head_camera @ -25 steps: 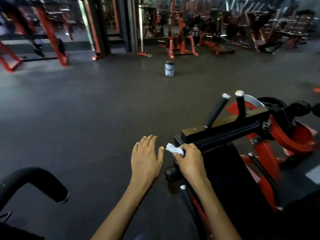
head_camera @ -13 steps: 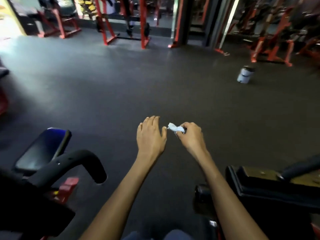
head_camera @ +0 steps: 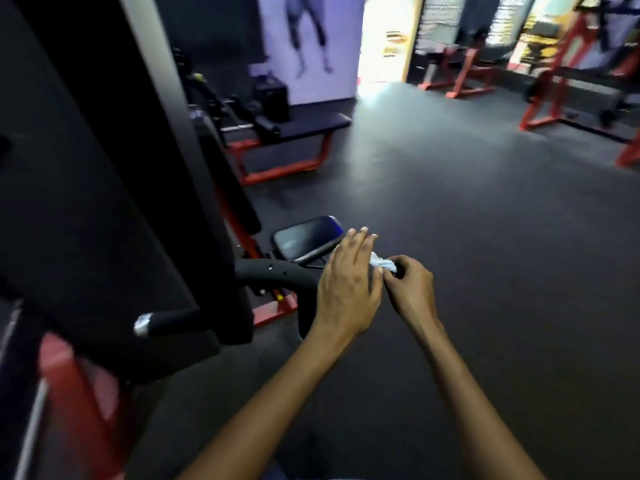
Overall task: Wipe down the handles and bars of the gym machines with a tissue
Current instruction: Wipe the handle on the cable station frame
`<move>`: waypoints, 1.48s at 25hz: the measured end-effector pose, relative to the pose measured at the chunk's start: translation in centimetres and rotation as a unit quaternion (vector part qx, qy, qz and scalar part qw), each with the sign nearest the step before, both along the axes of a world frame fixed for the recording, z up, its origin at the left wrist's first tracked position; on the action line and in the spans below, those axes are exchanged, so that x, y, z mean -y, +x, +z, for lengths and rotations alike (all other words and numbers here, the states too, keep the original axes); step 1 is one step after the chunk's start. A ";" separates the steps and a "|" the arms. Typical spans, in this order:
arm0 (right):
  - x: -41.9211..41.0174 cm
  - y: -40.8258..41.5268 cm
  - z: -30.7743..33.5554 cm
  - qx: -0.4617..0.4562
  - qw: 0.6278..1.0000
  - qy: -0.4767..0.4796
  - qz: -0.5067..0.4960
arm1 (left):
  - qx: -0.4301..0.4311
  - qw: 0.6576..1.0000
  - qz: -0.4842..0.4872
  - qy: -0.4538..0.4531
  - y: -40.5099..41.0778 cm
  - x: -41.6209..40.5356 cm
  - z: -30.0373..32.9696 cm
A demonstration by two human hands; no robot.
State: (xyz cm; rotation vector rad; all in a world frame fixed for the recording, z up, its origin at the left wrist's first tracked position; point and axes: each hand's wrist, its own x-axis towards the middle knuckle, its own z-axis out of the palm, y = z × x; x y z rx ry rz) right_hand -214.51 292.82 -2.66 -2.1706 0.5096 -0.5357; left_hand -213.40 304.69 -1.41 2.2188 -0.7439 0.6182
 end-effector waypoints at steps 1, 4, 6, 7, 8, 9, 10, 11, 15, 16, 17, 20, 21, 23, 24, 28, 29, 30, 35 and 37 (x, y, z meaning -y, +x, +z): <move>-0.8 0.5 0.4 0.018 0.999 0.018 0.042 | 0.005 1.000 0.017 -0.022 -0.3 -0.7 0.5; -3.2 1.8 1.2 0.058 0.985 0.077 0.144 | 0.078 0.994 0.039 -0.065 -1.7 -2.5 2.5; -4.9 2.4 1.6 0.089 0.973 0.081 0.195 | 0.176 0.978 0.088 -0.073 -2.9 -3.9 4.3; -5.6 2.6 2.0 0.109 0.967 0.082 0.215 | 0.225 0.961 0.143 -0.073 -3.3 -4.9 5.4; -6.3 2.8 2.7 0.136 0.958 0.087 0.237 | 0.259 0.939 0.213 -0.076 -3.3 -6.1 6.3; -7.0 2.8 3.6 0.168 0.946 0.082 0.264 | 0.275 0.915 0.284 -0.084 -3.1 -7.5 7.2; -7.7 2.7 4.7 0.205 0.931 0.059 0.297 | 0.273 0.894 0.342 -0.094 -2.6 -9.1 7.9; -8.4 2.8 5.9 0.238 0.910 0.022 0.338 | 0.265 0.882 0.378 -0.094 -1.8 -10.5 8.3; -10.8 3.1 7.2 0.247 0.821 -0.174 0.485 | 0.237 0.893 0.378 -0.054 1.2 -12.9 6.8; -10.8 2.8 6.7 0.242 0.821 -0.184 0.483 | 0.236 0.897 0.369 -0.055 1.7 -12.7 6.1; -10.5 2.3 6.0 0.250 0.824 -0.178 0.477 | 0.239 0.900 0.360 -0.062 2.0 -12.6 5.5; -7.0 0.7 3.4 0.293 0.815 -0.176 0.468 | 0.269 0.901 0.330 -0.085 2.9 -12.6 4.8; -5.5 0.2 2.7 0.294 0.818 -0.186 0.459 | 0.278 0.902 0.319 -0.088 3.1 -12.7 4.7; -3.8 -0.4 2.3 0.282 0.842 -0.186 0.421 | 0.287 0.905 0.300 -0.097 3.4 -12.8 4.4; -4.3 -0.1 2.6 0.283 0.852 -0.184 0.400 | 0.287 0.906 0.293 -0.103 3.5 -12.8 4.3; -11.5 2.0 5.9 0.292 0.809 -0.257 0.441 | 0.299 0.912 0.262 -0.098 3.6 -13.4 4.2; -11.8 2.1 5.8 0.295 0.785 -0.285 0.465 | 0.300 0.914 0.257 -0.095 3.7 -13.7 4.2; -10.7 2.1 5.3 0.301 0.766 -0.298 0.484 | 0.299 0.915 0.254 -0.095 3.7 -13.8 4.2; -4.0 0.7 3.8 0.305 0.840 -0.194 0.403 | 0.292 0.912 0.268 -0.106 3.6 -13.5 4.0; -7.5 2.1 5.9 0.266 0.861 -0.157 0.403 | 0.292 0.912 0.269 -0.106 3.7 -13.4 4.0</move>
